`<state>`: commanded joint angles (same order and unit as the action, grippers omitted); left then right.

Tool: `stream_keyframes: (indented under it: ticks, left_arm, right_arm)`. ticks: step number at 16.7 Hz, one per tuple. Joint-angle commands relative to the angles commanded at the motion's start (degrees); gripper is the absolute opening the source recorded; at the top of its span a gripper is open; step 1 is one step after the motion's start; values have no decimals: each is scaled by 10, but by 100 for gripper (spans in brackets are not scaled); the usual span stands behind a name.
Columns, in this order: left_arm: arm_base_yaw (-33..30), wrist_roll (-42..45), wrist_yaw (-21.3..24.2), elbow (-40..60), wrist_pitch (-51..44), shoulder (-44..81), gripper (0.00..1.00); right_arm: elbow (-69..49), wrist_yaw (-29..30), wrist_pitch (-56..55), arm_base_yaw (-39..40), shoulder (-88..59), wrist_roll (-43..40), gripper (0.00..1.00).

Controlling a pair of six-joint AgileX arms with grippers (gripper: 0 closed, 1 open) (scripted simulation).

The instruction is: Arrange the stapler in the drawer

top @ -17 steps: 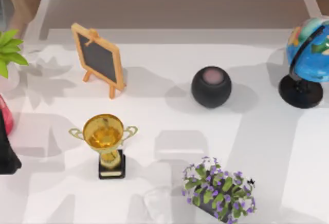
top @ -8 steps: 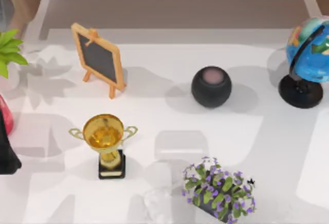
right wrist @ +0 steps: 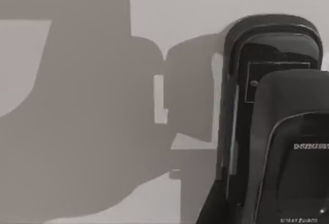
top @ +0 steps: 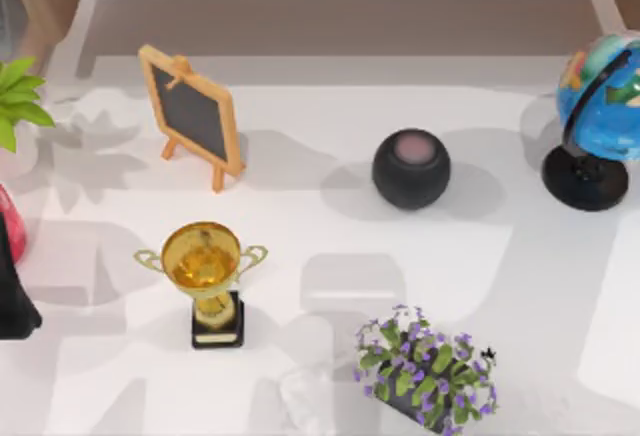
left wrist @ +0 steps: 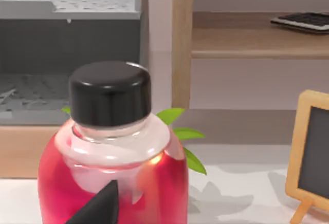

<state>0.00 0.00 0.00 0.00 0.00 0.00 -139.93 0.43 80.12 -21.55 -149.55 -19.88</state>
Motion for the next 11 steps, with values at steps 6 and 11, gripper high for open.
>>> stream_keyframes:
  ticks: [6, 11]
  left_arm:
    - [0, 0, 0, 0, 0, 0, 100]
    - [0, 0, 0, 0, 0, 0, 100]
  right_arm:
    - [0, 0, 0, 0, 0, 0, 100]
    - [0, 0, 0, 0, 0, 0, 100]
